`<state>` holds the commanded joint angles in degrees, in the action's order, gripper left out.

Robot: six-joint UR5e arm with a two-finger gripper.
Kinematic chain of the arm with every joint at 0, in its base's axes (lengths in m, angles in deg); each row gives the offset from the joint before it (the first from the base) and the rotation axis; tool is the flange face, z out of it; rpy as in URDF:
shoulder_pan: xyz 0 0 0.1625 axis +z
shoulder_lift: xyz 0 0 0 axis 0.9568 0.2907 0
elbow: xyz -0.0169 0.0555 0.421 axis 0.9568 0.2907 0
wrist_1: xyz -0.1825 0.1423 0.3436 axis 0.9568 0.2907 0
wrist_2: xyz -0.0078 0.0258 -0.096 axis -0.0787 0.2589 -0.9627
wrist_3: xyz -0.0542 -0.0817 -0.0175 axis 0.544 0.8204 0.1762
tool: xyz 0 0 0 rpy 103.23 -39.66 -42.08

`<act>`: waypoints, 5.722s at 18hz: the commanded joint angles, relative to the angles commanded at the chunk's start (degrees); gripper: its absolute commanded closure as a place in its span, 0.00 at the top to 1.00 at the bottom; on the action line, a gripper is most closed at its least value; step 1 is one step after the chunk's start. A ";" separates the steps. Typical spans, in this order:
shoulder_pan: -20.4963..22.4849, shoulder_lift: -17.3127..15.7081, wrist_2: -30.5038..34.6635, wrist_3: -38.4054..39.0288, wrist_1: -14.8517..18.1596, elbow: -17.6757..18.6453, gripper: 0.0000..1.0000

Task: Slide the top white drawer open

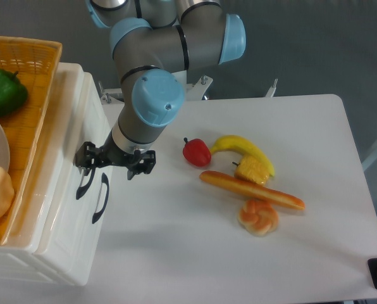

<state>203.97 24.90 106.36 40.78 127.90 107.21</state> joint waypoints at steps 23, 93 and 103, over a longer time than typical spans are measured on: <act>-0.09 0.18 1.67 -3.60 -0.62 0.44 1.00; -1.85 -1.05 16.79 -5.98 -1.05 -2.11 1.00; -0.62 -0.97 17.14 -7.56 -0.88 -2.72 1.00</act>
<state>203.35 23.93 123.50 33.22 127.03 104.49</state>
